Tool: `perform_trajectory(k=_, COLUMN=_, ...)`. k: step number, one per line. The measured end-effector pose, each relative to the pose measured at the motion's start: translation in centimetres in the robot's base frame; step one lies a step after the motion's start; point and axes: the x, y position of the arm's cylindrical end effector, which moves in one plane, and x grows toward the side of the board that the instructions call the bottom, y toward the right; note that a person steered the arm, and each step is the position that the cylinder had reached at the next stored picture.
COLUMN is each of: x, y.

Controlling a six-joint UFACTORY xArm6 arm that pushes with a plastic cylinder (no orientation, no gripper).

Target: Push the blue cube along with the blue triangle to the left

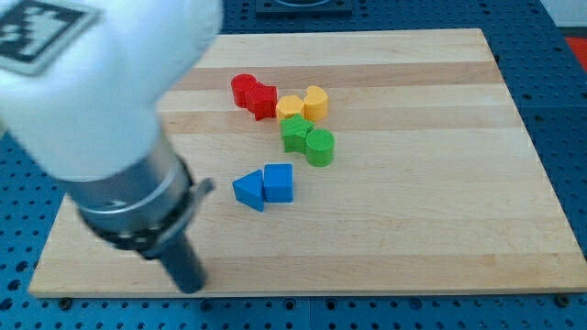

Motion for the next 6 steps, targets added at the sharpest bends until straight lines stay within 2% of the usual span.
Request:
perform_trajectory(k=2, x=-3.7, y=15.1)
perform_trajectory(k=5, x=-11.4, y=9.4)
perform_trajectory(k=6, x=-12.5, y=6.4)
